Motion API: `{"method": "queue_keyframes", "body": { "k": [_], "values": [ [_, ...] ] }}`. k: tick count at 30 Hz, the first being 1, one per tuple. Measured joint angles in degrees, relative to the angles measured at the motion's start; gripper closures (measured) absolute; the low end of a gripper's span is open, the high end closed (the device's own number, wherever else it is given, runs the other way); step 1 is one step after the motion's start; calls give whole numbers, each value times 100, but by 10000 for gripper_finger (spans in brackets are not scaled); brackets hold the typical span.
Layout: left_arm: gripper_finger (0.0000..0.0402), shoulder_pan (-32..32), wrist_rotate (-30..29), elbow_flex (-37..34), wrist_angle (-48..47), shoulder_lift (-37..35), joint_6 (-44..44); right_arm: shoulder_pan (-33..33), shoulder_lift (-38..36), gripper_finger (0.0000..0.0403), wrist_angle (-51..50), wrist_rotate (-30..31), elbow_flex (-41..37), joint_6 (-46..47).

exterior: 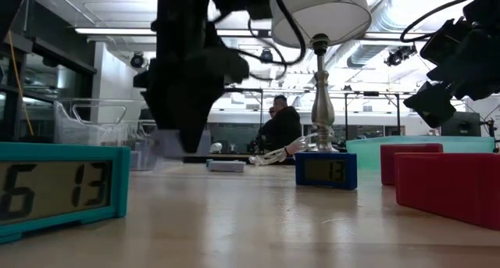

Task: Pick & Place Office items
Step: Put the middle blue charger adapter into the transparent bin

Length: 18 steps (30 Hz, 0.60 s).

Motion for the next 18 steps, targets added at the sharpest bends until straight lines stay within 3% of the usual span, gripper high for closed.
{"method": "queue_keyframes", "body": {
  "k": [18],
  "values": [
    [183,55,-291,7,-723,-1288,70,1,0,167,0,0,0,0]
  ]
}}
